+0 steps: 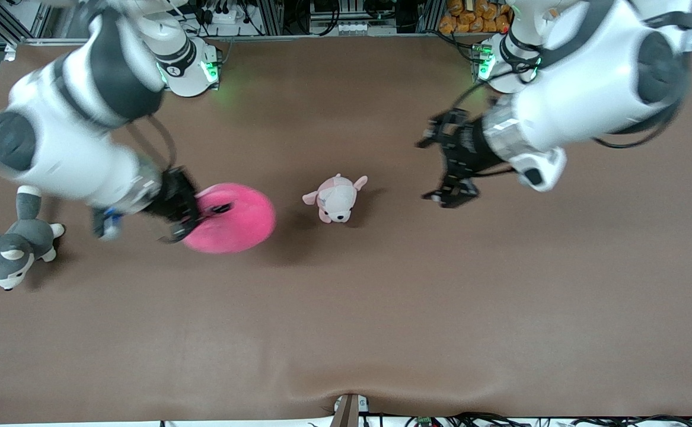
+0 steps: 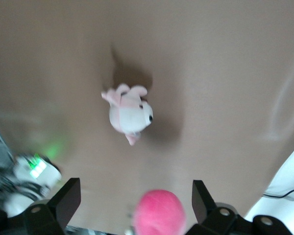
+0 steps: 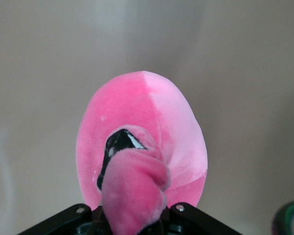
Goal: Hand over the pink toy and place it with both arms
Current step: 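Carry the pink toy toward the grey dog with the right gripper, then lower the pink toy onto the table and open the right gripper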
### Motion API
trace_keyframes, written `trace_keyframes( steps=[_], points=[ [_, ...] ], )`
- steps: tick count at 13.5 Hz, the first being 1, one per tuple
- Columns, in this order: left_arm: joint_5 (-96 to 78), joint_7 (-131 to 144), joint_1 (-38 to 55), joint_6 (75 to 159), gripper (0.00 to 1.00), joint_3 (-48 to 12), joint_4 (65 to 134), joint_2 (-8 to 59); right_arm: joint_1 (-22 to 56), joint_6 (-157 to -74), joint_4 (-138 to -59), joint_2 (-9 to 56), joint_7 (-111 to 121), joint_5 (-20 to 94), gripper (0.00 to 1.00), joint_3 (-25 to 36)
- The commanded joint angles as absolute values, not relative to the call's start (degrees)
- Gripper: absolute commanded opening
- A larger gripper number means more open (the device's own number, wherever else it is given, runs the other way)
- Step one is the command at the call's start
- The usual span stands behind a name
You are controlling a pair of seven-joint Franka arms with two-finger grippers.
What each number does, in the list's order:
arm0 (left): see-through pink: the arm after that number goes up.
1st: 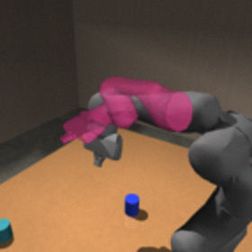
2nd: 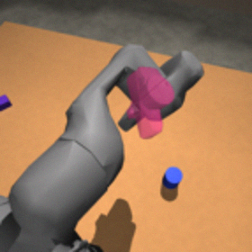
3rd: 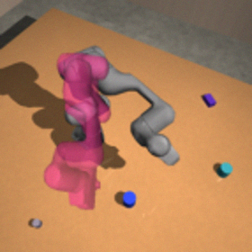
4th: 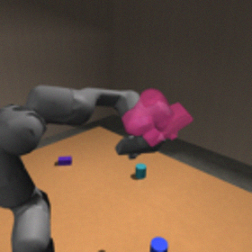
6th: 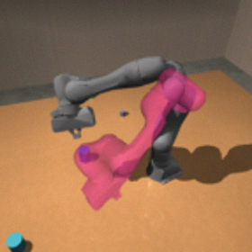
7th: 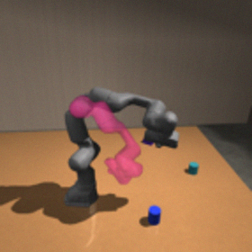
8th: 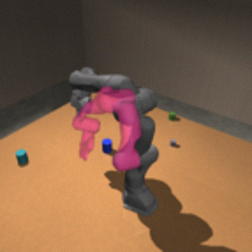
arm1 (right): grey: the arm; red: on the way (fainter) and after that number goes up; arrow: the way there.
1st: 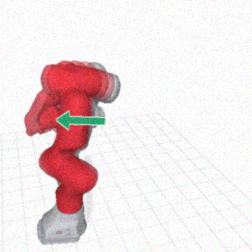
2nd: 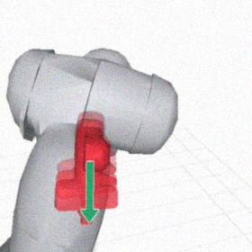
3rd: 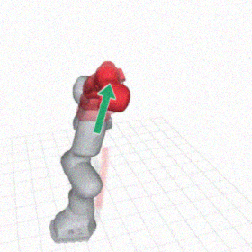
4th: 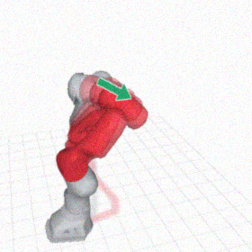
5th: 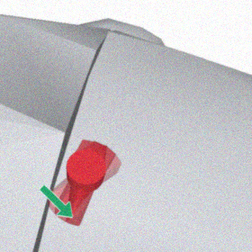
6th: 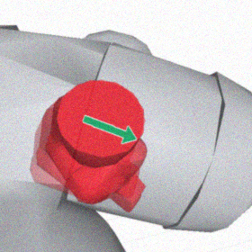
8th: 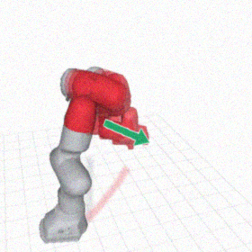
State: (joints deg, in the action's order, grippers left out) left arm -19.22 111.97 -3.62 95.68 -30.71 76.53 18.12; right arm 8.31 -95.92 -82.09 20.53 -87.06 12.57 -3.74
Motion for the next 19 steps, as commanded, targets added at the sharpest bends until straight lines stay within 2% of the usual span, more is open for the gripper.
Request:
trace_keyframes(
  steps=[1,4,6,8,9,10,11,12,14,17,19],
  points=[
    [-16.1,94.0,-10.3,89.8,1.0,-30.8,77.2,15.2,-2.9,-96.9,-87.8,23.0,-69.6,12.5,0.0,-5.1],
    [-2.9,82.3,-12.0,86.4,1.0,-30.9,77.5,14.9,-9.8,-100.0,-89.9,28.5,-59.4,12.8,0.0,-5.2],
    [2.3,73.3,-12.4,84.7,1.0,-30.9,77.5,14.0,-14.3,-105.7,-93.9,30.8,-51.5,13.0,0.0,-5.3],
    [2.5,63.2,-15.9,83.8,1.0,-31.0,77.5,13.7,-14.2,-111.3,-97.5,30.9,-51.0,13.1,0.0,-5.4],
    [2.5,60.4,-16.9,83.8,1.0,-31.0,77.5,13.2,-13.5,-111.2,-97.5,30.8,-51.8,13.0,0.18,-5.3],
    [2.6,57.8,-17.3,83.7,1.0,-30.9,77.5,12.9,-13.9,-110.4,-97.3,30.8,-51.9,13.0,0.62,-5.4],
    [2.6,54.0,-18.1,82.5,1.0,-30.9,77.5,12.3,-14.1,-108.6,-96.0,30.6,-51.3,12.7,1.0,-5.4],
    [2.6,50.3,-19.4,81.7,1.0,-30.9,77.5,11.6,-14.4,-103.7,-92.6,30.4,-51.2,13.1,1.0,-5.7],
    [2.3,42.4,-21.8,80.5,1.0,-31.0,77.8,9.8,-13.4,-89.7,-80.7,30.6,-51.2,13.1,1.0,-5.7],
    [2.5,35.5,-20.3,80.5,1.0,-29.4,78.3,7.5,-9.4,-82.8,-68.4,29.5,-51.0,13.0,1.0,-6.9],
    [2.5,32.4,-12.3,80.5,1.0,-20.5,80.0,5.5,-5.6,-77.6,-61.4,27.8,-50.7,12.8,1.0,-7.6]
  ],
)
